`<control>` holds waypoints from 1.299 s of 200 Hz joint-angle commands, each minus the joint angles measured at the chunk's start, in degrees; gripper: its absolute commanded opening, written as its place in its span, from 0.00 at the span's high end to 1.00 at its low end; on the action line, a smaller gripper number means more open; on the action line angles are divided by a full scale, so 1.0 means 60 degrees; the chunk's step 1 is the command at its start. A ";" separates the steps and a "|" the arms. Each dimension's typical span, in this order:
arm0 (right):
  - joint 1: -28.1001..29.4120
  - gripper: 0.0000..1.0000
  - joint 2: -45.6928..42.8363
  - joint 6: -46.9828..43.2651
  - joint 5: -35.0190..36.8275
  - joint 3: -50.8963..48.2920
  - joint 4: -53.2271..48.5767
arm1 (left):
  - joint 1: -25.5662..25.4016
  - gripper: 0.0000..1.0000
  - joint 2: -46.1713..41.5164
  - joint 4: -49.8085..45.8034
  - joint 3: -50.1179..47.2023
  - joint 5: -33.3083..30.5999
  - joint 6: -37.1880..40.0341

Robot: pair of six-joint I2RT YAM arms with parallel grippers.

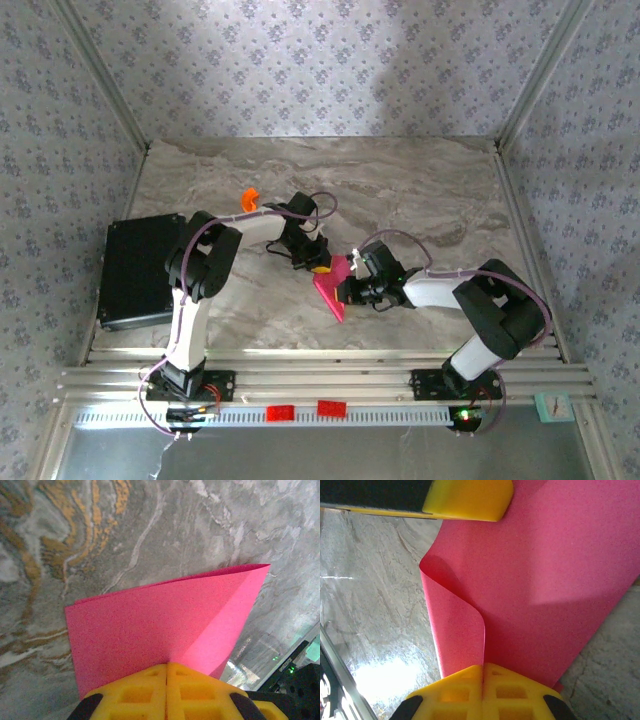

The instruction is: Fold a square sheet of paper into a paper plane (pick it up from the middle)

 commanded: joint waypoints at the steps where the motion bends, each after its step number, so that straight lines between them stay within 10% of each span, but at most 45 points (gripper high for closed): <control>1: 0.0039 0.97 0.0102 -0.0157 0.0155 0.0211 -0.0288 | -0.0141 0.92 0.0466 -0.0263 -0.0016 -0.0274 0.0095; 161: 0.0074 0.97 0.0405 -0.0195 0.0349 0.0085 -0.0450 | -0.0150 0.91 0.0434 -0.0388 0.0202 -0.0288 0.0173; 260: -0.0052 0.98 0.0400 -0.0003 0.0342 -0.0151 0.0027 | 0.0217 0.73 -0.1611 0.0246 -0.0055 -0.1021 -0.0510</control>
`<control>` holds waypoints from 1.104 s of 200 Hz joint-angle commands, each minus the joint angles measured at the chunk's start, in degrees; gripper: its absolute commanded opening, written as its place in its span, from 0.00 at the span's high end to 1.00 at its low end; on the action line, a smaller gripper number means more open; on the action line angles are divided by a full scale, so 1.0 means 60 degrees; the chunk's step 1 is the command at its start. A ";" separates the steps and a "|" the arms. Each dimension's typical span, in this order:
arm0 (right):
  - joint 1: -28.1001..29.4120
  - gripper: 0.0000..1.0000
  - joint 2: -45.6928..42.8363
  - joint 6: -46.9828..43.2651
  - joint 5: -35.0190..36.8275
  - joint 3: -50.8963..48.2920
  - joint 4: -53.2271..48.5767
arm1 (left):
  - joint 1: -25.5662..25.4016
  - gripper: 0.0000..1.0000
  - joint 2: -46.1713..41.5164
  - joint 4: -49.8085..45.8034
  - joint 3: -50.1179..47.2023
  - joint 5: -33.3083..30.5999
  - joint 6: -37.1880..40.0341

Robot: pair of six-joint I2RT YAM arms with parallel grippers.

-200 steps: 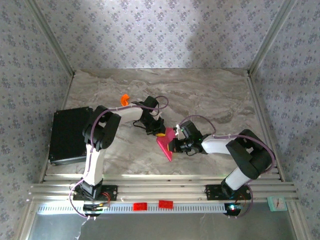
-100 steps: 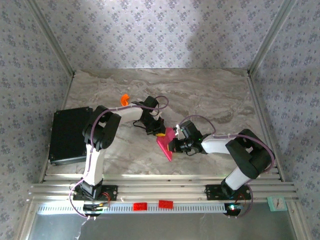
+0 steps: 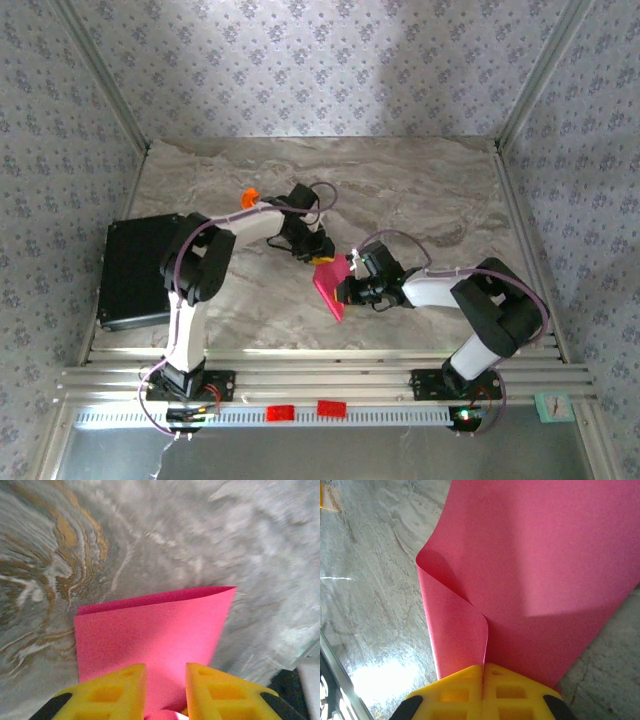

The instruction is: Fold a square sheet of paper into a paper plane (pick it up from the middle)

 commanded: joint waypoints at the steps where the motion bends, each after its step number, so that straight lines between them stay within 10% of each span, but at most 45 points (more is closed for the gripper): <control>1: -0.0072 0.98 0.0243 -0.0011 0.0296 -0.0174 -0.0082 | 0.0180 0.73 -0.0977 0.0316 -0.0433 -0.0179 -0.0326; 65: -0.0166 0.98 0.0281 0.0004 0.0415 -0.0212 -0.0214 | 0.0195 0.96 -0.2629 0.3018 -0.3396 0.1302 -0.2341; 136: -0.0199 0.98 0.0361 0.0237 0.0452 -0.0249 -0.0196 | -0.0482 0.99 -0.2745 0.6625 -0.5666 0.1478 -0.4989; 221: -0.0203 0.98 0.0414 0.0237 0.0408 -0.0274 -0.0219 | -0.0752 0.99 -0.2175 0.6407 -0.5918 0.1117 -0.5076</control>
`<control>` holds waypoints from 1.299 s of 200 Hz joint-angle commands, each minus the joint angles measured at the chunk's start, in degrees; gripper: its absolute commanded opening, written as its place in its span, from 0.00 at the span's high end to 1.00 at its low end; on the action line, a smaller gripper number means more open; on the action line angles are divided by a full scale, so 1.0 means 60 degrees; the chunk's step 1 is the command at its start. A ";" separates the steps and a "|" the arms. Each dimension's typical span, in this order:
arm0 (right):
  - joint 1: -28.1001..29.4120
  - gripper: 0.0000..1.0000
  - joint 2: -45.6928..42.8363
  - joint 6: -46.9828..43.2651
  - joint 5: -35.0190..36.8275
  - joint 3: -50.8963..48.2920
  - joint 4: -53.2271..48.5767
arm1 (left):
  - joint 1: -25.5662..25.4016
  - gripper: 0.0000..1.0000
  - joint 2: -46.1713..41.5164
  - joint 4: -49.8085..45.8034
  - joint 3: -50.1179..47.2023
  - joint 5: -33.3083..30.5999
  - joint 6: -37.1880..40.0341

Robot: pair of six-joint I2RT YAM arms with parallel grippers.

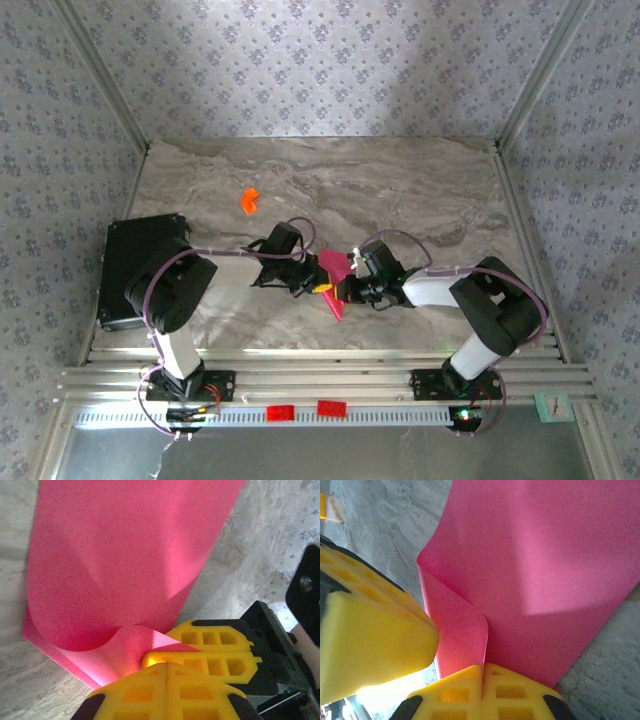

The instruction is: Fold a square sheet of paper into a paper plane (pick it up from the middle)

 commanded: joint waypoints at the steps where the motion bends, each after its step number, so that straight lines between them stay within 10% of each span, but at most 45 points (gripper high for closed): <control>1: -0.0075 0.98 0.0333 0.0056 0.0386 -0.0225 -0.0474 | -0.0045 0.99 0.0252 -0.0138 -0.0135 -0.0136 -0.0032; 199: -0.0091 0.94 0.0149 0.0173 0.0291 -0.0221 -0.0451 | -0.0099 0.94 0.0508 -0.1459 0.0347 -0.0437 0.1278; 260: -0.0173 0.64 -0.1185 0.0419 0.0666 0.0396 -0.1915 | -0.0110 0.98 0.0725 -0.2041 0.0281 -0.0681 0.1751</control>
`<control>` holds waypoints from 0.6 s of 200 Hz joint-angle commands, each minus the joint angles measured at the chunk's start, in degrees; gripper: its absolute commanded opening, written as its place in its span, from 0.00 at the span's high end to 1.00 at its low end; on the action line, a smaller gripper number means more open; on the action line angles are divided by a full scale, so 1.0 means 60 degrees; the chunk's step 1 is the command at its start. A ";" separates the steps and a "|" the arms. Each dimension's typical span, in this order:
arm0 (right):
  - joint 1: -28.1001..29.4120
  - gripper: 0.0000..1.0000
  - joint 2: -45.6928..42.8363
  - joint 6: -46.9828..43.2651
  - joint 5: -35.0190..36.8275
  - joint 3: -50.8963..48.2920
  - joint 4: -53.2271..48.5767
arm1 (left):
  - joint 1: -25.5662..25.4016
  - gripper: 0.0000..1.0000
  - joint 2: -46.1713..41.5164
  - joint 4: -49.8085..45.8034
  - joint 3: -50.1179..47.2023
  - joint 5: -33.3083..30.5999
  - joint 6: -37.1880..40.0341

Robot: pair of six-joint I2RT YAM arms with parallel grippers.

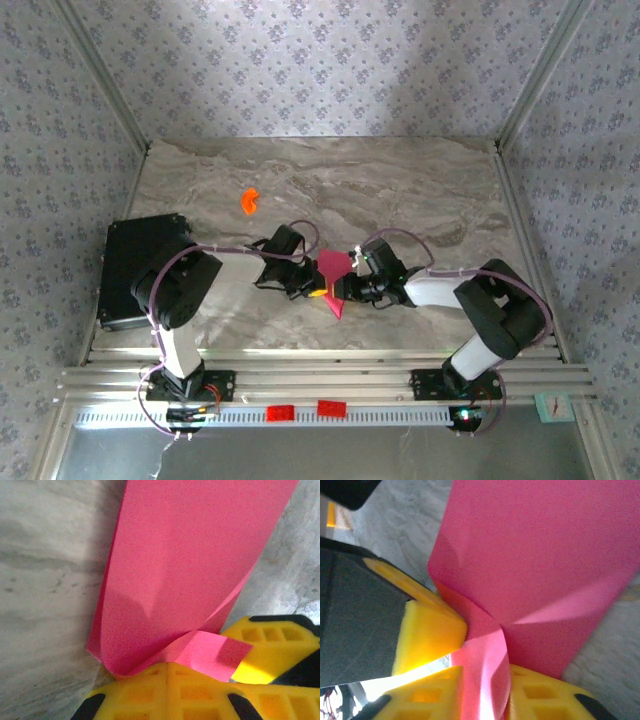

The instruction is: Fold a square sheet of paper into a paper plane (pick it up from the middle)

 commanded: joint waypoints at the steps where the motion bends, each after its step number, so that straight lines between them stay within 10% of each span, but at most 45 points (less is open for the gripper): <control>1: -0.0115 0.63 -0.0823 0.0151 0.0673 0.0340 -0.1601 | -0.0099 0.98 0.0357 -0.0828 -0.0032 -0.0211 0.0298; 50: -0.0059 0.59 -0.2183 0.0574 0.0564 0.0314 -0.2601 | -0.0114 0.98 0.0332 -0.0788 -0.0058 -0.0367 0.0268; 120: 0.1168 0.88 -0.0642 0.1079 0.0043 0.0938 -0.2041 | -0.0137 0.99 0.0346 -0.0715 -0.0090 -0.0358 0.0239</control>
